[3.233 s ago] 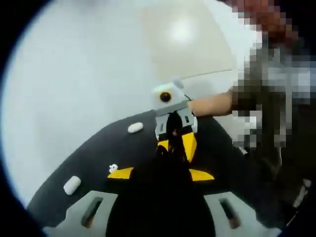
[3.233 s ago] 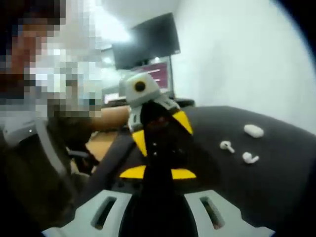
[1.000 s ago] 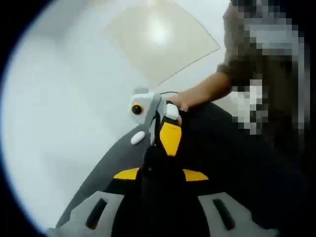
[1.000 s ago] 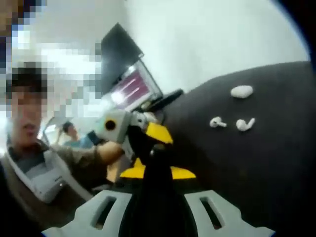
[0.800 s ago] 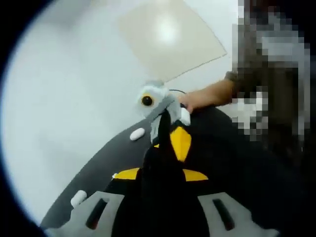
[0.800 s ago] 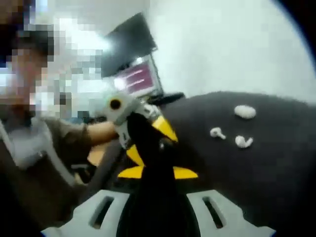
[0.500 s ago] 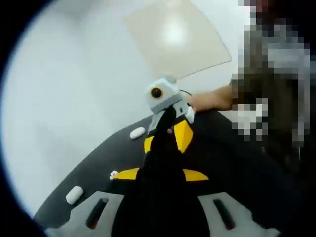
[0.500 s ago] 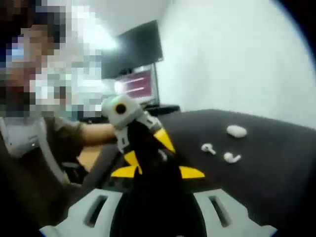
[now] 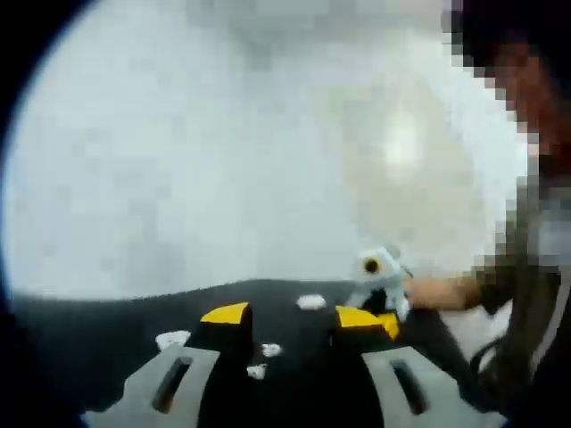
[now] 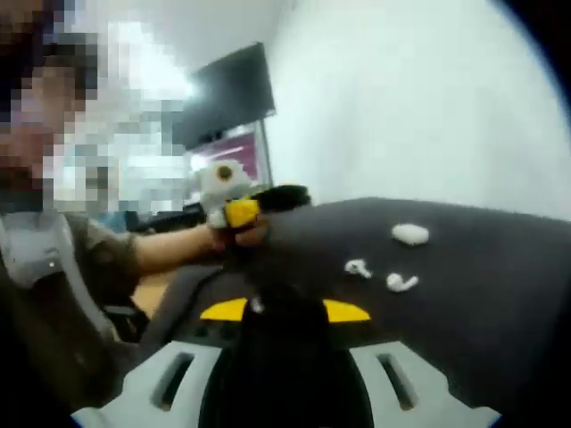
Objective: Pick up three earphones and place each one into its charging case using tactile feedback, ensure that each earphone is properly inserted and securely positioned inside the case.
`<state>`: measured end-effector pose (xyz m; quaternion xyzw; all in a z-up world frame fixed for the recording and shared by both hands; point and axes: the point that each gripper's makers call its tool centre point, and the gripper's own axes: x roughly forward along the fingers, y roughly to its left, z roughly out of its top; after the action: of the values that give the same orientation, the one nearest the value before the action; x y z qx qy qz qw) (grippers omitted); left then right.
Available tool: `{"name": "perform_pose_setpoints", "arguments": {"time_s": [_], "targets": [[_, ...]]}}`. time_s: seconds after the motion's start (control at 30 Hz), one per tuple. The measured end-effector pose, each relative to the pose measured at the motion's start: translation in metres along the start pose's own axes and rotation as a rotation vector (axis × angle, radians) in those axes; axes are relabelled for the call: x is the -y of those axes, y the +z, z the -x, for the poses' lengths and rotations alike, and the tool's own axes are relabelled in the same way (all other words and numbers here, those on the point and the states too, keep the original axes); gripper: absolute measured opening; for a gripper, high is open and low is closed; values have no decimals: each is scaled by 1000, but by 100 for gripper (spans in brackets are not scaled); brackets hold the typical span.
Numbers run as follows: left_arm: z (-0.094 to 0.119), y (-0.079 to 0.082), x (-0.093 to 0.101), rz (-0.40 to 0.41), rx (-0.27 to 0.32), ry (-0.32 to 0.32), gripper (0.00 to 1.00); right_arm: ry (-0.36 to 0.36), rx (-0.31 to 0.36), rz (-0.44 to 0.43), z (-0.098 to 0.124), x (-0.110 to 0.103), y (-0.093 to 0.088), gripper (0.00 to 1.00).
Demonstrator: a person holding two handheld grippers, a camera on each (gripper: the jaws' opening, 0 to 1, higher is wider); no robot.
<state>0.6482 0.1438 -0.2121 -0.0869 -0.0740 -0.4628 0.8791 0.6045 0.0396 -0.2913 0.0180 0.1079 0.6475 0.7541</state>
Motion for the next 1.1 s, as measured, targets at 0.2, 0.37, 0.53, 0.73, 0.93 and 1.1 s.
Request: {"name": "perform_pose_setpoints", "arguments": {"time_s": [0.2, 0.37, 0.53, 0.73, 0.93, 1.1], "targets": [[15, -3, -29, -19, -55, 164, 10, -136, -29, 140, 7, 7, 7, 40], [14, 1, -28, -101, -57, 209, 0, -149, -77, 163, 2, 0, 0, 49], [10, -10, -24, -160, -106, 207, 0, -131, -111, 150, -7, -3, -6, 46], [10, -23, -33, -162, -185, 269, 0, -117, -174, 171, -20, -1, -14, 45], [16, -14, -42, -156, -154, 320, 0, -115, -196, 164, -25, 3, -18, 44], [12, -3, -42, -161, -58, 310, 14, -102, -193, 155, -27, 1, -21, 42]]}}
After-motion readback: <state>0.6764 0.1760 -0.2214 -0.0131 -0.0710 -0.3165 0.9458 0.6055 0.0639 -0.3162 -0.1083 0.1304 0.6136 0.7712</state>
